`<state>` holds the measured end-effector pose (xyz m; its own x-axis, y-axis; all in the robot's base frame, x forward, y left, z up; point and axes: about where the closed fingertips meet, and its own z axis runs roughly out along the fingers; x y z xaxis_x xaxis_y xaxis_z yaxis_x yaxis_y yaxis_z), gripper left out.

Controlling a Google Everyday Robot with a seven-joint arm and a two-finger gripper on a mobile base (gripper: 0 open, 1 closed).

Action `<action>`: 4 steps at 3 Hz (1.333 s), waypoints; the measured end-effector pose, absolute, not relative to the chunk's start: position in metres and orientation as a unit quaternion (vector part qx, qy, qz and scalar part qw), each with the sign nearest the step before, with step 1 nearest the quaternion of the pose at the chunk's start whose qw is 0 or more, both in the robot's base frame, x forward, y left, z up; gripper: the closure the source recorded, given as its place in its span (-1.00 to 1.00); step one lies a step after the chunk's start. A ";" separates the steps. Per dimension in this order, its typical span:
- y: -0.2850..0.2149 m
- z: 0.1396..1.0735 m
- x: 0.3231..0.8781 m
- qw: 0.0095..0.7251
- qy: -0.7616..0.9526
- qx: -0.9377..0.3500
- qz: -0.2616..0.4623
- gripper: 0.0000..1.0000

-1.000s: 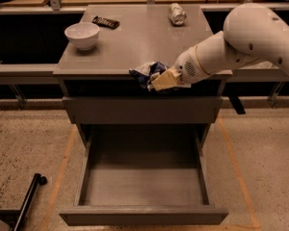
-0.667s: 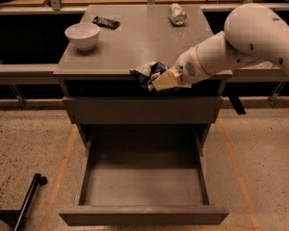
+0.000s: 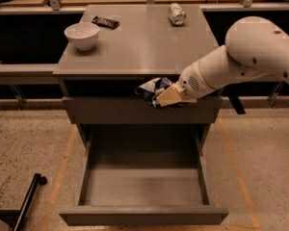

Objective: Place blue chip bag into middle drawer

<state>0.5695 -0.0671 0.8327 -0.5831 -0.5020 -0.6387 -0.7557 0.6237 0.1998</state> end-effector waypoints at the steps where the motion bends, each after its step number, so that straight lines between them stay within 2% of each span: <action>1: -0.080 0.796 0.533 0.229 0.873 -0.346 0.258 1.00; 3: -0.111 0.679 0.500 0.147 0.896 -0.277 0.314 1.00; 4: -0.109 0.679 0.499 0.153 0.895 -0.279 0.314 1.00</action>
Offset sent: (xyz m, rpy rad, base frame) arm -0.0807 -0.0490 -0.1414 0.0633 0.3557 -0.0888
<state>0.4992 -0.1090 0.6794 -0.7981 -0.4027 -0.4481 -0.5944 0.6481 0.4762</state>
